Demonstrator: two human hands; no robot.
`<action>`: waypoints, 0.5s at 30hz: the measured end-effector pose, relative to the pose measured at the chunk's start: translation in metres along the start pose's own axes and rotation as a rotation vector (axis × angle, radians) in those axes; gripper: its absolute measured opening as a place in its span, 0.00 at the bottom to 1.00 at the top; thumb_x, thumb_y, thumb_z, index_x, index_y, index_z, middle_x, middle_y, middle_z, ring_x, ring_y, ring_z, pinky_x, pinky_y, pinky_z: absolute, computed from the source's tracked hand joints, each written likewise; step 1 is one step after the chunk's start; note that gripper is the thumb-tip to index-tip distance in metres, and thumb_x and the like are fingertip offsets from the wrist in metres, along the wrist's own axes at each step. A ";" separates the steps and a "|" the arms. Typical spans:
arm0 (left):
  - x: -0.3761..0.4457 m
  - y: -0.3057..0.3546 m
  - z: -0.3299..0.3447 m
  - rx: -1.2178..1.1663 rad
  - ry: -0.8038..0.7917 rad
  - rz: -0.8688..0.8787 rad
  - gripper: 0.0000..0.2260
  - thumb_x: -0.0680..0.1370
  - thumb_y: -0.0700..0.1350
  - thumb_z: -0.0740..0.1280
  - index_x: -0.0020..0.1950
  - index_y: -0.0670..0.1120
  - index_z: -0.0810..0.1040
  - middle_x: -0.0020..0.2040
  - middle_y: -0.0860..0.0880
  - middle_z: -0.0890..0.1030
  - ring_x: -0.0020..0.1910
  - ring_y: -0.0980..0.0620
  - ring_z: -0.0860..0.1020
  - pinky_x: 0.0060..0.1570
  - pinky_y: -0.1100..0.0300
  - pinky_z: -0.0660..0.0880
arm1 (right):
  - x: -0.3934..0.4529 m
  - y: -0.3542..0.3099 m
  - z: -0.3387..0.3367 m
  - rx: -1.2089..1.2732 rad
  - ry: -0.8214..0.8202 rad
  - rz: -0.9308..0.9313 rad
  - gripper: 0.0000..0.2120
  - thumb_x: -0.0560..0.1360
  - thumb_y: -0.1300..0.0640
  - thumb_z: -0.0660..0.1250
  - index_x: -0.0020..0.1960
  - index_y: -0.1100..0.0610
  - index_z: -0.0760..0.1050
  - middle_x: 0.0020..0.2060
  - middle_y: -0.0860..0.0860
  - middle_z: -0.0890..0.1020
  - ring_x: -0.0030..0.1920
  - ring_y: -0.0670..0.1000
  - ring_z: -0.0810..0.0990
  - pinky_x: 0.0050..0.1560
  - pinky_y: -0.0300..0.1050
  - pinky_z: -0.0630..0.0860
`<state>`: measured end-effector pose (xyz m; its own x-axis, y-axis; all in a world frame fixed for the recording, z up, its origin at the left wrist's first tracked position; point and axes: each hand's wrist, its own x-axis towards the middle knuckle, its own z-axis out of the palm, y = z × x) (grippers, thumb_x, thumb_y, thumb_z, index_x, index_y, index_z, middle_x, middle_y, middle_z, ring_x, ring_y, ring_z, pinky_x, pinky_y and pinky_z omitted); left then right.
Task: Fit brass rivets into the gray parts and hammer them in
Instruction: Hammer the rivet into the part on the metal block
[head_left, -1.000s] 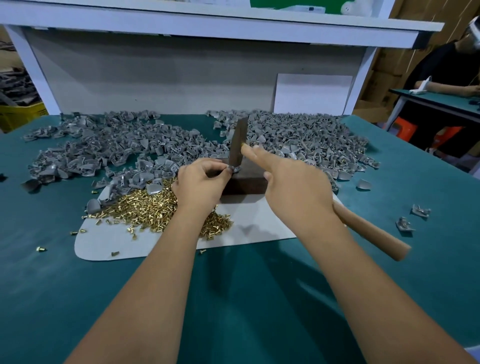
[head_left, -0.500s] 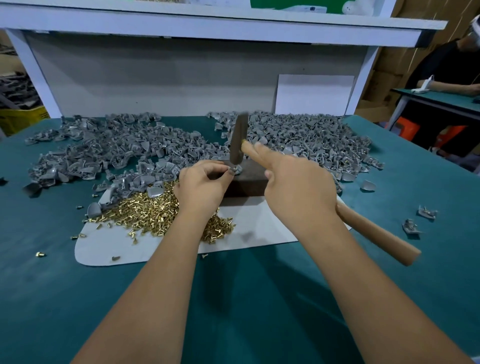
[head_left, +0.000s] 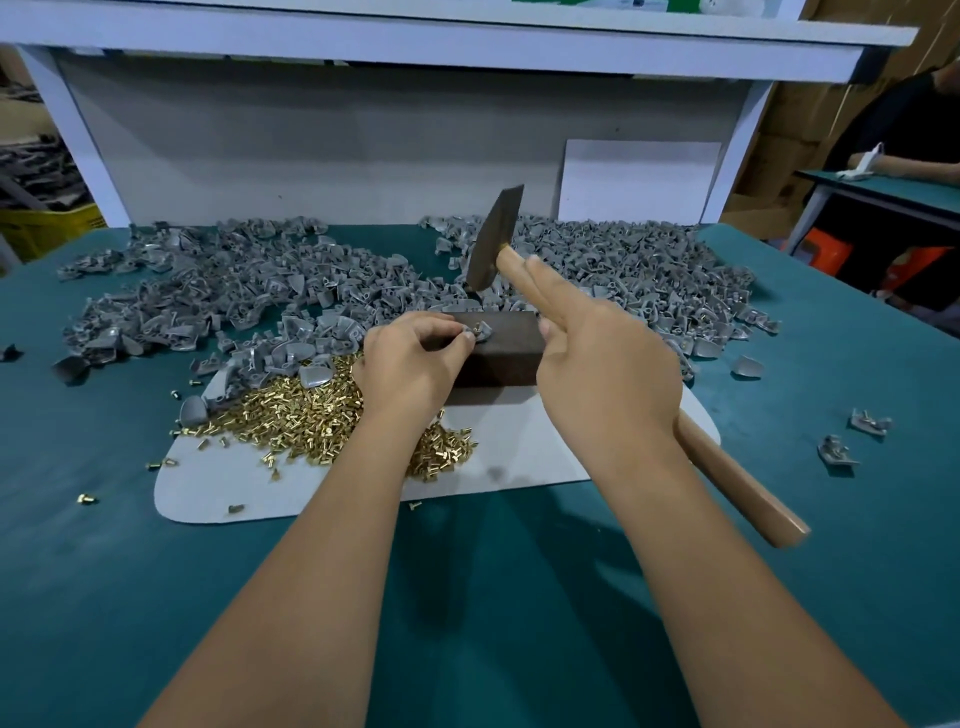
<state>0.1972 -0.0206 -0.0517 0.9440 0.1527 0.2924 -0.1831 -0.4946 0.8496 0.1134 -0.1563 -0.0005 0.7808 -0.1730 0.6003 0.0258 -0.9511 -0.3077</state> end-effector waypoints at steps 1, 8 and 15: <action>-0.001 0.001 0.000 -0.006 -0.003 0.004 0.11 0.74 0.54 0.73 0.33 0.64 0.77 0.49 0.65 0.79 0.65 0.51 0.73 0.67 0.43 0.67 | 0.000 0.001 0.000 -0.020 0.001 -0.021 0.28 0.78 0.57 0.60 0.71 0.32 0.58 0.43 0.50 0.80 0.34 0.54 0.73 0.31 0.44 0.62; -0.002 0.001 -0.001 -0.040 -0.010 -0.009 0.05 0.75 0.55 0.73 0.38 0.60 0.82 0.53 0.62 0.82 0.62 0.52 0.75 0.65 0.43 0.68 | 0.001 0.009 0.007 -0.012 -0.122 0.016 0.29 0.78 0.58 0.60 0.71 0.32 0.58 0.46 0.49 0.82 0.38 0.54 0.74 0.34 0.45 0.62; 0.000 0.003 -0.006 -0.083 -0.040 -0.051 0.11 0.76 0.50 0.71 0.34 0.60 0.79 0.46 0.68 0.78 0.64 0.49 0.72 0.65 0.43 0.68 | 0.007 0.032 0.007 -0.070 -0.014 0.178 0.21 0.80 0.54 0.60 0.71 0.42 0.64 0.42 0.51 0.68 0.32 0.52 0.64 0.29 0.43 0.53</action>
<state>0.1946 -0.0172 -0.0469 0.9626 0.1412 0.2311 -0.1547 -0.4139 0.8971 0.1240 -0.1860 -0.0117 0.7781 -0.3369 0.5301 -0.1566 -0.9214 -0.3558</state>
